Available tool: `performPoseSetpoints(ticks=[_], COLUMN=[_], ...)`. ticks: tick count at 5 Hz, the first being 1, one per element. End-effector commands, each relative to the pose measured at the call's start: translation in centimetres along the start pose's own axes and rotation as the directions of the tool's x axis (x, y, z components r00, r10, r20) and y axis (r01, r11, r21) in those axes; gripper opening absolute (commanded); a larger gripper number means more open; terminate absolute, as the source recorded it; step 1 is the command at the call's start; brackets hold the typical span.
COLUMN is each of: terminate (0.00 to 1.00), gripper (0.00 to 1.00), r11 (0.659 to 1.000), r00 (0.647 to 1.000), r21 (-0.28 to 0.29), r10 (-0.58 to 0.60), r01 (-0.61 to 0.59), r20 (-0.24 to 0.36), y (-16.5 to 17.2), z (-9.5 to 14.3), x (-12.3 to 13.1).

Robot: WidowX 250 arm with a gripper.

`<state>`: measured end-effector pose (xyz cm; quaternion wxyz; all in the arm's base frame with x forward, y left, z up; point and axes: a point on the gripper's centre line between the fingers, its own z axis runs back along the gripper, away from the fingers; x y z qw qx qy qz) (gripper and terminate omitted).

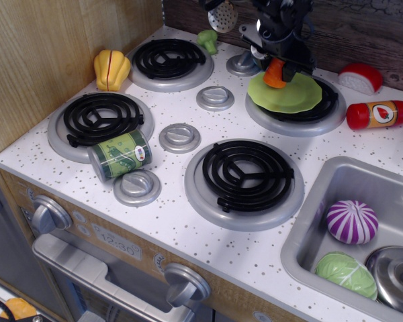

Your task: Take carrot off plate

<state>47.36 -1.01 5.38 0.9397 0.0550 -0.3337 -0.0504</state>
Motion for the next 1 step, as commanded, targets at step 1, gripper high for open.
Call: performPoseSetpoints(ticks=[1], terminate=[1.0], gripper=[1.0], r11=[1.0], r00=[0.999], r21=[0.002], r10=[0.016], r01=[-0.016], r20=[0.045], y=[0.67], z=[0.81], x=[0.87])
